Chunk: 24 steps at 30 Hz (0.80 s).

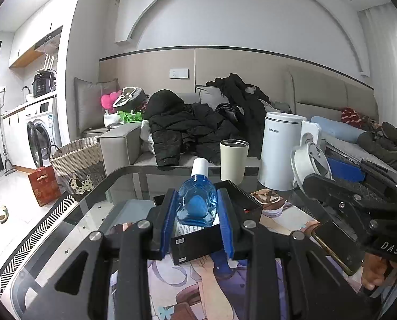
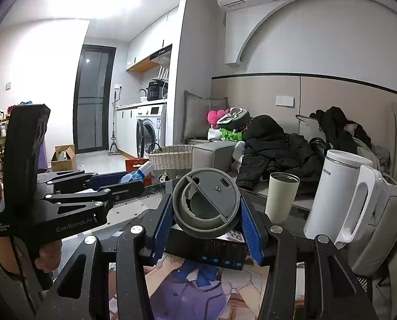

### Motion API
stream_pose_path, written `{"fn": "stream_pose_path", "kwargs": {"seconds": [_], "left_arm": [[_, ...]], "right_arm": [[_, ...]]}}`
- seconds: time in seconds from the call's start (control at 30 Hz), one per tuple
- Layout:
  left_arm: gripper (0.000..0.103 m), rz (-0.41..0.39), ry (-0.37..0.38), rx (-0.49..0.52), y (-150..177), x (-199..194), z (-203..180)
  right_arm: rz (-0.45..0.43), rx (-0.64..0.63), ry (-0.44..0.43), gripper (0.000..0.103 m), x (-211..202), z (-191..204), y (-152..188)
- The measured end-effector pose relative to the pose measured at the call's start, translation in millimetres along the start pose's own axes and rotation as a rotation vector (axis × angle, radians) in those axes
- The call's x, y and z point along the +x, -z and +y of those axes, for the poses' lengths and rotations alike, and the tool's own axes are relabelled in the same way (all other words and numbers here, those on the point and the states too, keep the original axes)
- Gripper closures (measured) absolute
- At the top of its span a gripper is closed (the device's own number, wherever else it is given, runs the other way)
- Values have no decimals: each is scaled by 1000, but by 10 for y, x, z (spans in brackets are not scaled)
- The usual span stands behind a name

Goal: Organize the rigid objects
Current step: 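Lift and carry the lid and blue bottle above the black box with both tools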

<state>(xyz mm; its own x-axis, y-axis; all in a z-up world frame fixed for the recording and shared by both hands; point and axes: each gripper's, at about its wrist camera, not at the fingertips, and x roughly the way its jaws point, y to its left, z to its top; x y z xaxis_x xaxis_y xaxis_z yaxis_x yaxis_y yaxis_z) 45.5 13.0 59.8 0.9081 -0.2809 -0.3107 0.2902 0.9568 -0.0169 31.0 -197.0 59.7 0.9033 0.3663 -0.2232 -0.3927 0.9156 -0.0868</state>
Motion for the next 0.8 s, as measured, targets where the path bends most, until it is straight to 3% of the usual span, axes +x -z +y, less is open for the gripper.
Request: {"fn": "stream_pose_path", "kwargs": {"seconds": [0.4,0.8], "left_arm": [[74,-31,-15,-39,-159,145,14],[74,-48,-30,-77,-367,555,62]], "right_arm": [[-11,33,9,53,129,-55,-111],[-42,50,42,53,571,-165,-342]]}}
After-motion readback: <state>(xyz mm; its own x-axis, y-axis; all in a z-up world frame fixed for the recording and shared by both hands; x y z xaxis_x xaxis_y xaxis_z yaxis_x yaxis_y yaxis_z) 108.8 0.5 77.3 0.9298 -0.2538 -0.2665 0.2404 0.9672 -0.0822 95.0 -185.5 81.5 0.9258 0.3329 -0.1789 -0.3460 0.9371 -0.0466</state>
